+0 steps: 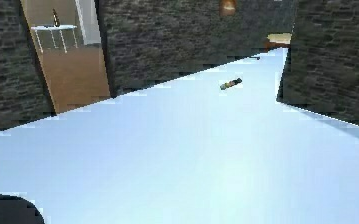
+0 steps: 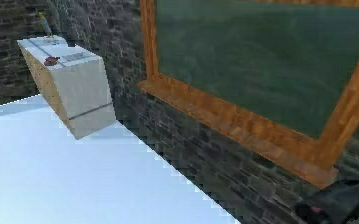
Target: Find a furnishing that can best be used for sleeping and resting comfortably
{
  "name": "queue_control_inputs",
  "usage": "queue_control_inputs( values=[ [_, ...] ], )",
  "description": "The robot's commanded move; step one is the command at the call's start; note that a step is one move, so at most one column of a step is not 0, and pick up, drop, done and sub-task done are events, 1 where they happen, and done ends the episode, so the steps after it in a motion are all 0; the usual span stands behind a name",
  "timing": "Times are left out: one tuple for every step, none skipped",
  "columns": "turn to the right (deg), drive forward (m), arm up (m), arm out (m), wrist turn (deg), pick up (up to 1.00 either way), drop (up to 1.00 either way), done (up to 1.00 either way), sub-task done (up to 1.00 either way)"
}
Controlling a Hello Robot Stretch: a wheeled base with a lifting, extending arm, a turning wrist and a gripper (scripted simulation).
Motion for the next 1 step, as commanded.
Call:
queue_control_inputs(
  values=[
    [0.0, 0.2, 0.0, 0.0, 0.0, 0.0, 0.0, 0.0, 0.0]
  ],
)
